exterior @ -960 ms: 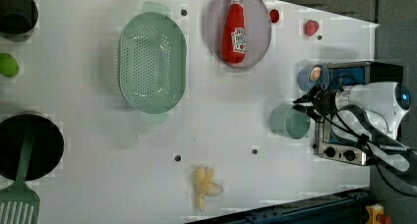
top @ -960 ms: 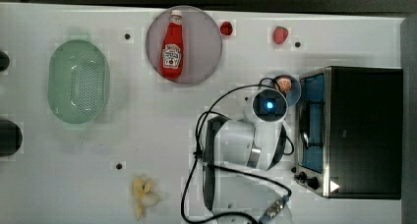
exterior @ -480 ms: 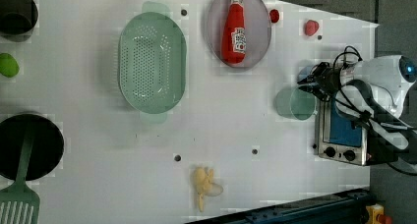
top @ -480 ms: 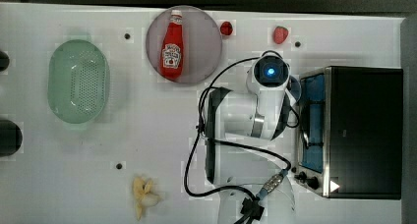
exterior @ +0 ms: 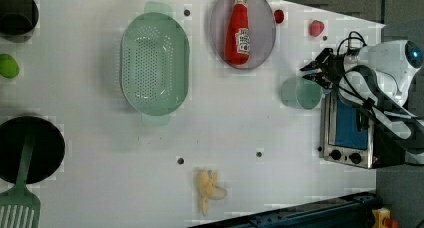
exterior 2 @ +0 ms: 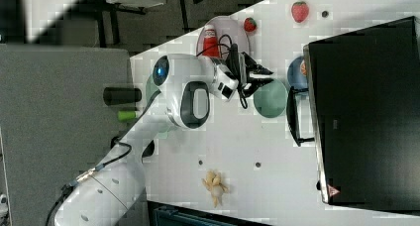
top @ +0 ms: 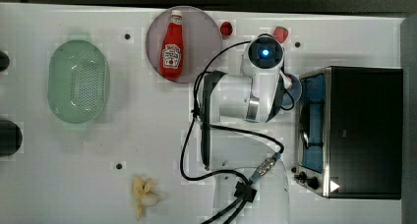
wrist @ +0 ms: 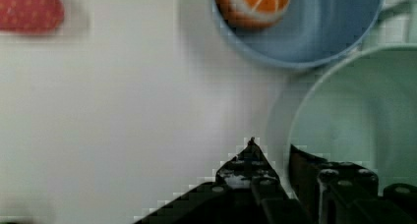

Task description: Drag mug forwards.

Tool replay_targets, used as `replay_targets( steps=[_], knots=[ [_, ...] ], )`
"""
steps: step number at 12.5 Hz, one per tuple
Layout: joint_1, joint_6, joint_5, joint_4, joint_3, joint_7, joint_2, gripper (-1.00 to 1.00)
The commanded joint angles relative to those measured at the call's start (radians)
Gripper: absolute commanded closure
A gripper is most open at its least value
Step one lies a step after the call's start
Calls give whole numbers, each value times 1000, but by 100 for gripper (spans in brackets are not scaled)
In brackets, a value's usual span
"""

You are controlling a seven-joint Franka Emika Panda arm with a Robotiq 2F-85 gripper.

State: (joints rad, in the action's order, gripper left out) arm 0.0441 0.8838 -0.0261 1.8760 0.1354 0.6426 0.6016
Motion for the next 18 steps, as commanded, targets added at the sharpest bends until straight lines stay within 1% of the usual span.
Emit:
replay_targets(
  steps=[1, 10, 18],
  knots=[
    [-10, -5, 3, -80, 15, 14, 33, 65],
    [-10, -26, 6, -342, -11, 14, 188, 65],
    [-8, -67, 9, -555, -11, 16, 306, 65]
  ],
)
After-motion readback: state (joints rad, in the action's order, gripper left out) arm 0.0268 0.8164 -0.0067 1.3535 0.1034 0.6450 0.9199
